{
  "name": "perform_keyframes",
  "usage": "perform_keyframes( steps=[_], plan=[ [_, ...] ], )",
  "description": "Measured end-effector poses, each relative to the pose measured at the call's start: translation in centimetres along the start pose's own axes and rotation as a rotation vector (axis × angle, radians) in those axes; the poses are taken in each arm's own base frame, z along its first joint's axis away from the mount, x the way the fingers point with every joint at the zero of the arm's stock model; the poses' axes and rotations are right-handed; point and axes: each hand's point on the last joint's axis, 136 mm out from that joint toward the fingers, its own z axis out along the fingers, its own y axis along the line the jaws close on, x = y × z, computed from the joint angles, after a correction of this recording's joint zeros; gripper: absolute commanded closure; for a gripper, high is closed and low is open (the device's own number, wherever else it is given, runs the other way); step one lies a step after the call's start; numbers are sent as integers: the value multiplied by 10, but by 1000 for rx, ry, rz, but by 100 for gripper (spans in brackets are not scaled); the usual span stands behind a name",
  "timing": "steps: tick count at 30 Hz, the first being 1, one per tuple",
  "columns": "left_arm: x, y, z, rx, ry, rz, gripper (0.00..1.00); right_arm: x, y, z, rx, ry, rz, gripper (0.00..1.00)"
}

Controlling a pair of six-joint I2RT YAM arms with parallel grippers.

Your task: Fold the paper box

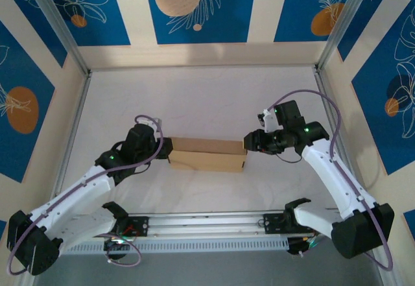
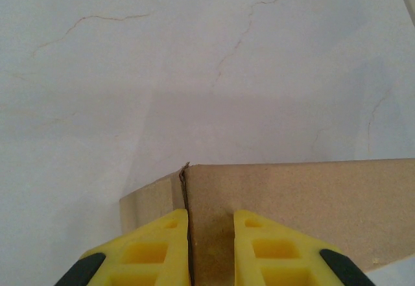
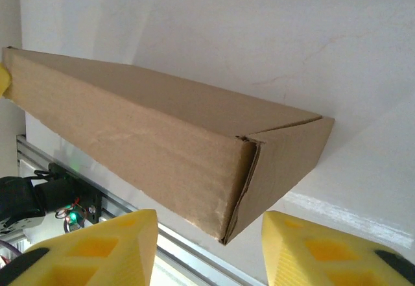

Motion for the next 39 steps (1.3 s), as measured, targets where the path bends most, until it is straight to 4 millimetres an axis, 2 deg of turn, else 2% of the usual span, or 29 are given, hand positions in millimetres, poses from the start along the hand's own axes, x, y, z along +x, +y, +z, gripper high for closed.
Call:
perform_keyframes(
  steps=[7,9,13,17,21,28,39],
  plan=[
    [0,-2,1,8,3,0,82,4,-6,24,-19,70,40,50],
    [0,-3,2,14,3,0,82,7,-4,30,-23,87,34,53],
    [-1,-1,4,6,-7,-4,85,6,-3,32,-2,72,20,60],
    [-3,0,5,3,-22,-8,93,4,-3,32,14,54,9,67],
    [-5,0,7,12,-44,-9,89,2,-3,33,17,33,-5,67],
    [-11,0,9,-2,-57,30,87,-10,-2,32,41,-22,-37,67],
    [-37,-2,23,-14,-181,129,94,-49,-1,31,93,-150,-126,71]
  ],
)
